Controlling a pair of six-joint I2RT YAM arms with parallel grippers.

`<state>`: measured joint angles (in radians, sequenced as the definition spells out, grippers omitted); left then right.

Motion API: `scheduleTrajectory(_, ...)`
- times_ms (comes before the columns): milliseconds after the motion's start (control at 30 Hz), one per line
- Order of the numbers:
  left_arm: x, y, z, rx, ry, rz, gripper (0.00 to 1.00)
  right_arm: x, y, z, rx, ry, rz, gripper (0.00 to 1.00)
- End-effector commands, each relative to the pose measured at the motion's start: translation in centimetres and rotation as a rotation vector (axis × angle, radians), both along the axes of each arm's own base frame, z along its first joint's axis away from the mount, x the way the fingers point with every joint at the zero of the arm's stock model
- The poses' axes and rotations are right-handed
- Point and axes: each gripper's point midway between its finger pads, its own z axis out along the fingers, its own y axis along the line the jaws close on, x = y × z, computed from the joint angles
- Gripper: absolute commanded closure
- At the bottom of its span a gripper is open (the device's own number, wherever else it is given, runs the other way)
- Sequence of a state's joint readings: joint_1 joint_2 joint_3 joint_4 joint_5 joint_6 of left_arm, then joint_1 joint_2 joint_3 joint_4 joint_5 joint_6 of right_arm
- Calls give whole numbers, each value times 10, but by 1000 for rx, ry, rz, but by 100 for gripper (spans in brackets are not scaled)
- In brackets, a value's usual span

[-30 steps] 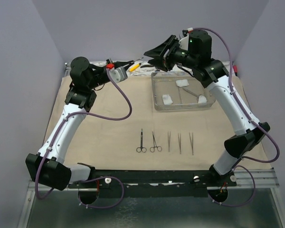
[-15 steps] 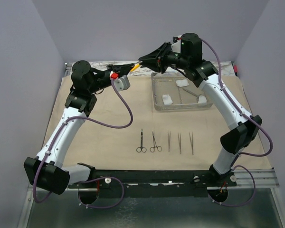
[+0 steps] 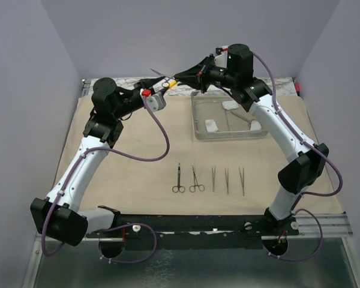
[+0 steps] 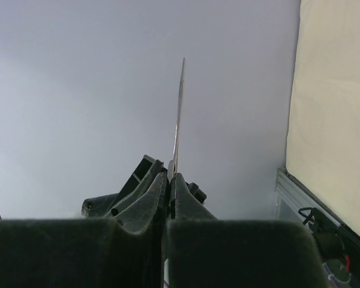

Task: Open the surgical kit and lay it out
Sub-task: Place the medical item in the surgical kit.

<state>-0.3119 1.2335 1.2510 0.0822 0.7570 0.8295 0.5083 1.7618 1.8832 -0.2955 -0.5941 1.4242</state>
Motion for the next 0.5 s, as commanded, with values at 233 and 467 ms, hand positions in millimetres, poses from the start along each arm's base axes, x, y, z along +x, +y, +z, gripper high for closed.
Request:
scheduleTrajectory(233,4,38,-1,-420,272,243,33,13,-21,15,-41,-285,-155,99)
scheduleTrajectory(467,-16,26,-1,-722,640,142,32,21,-39,-18,-181,-458,-245,99)
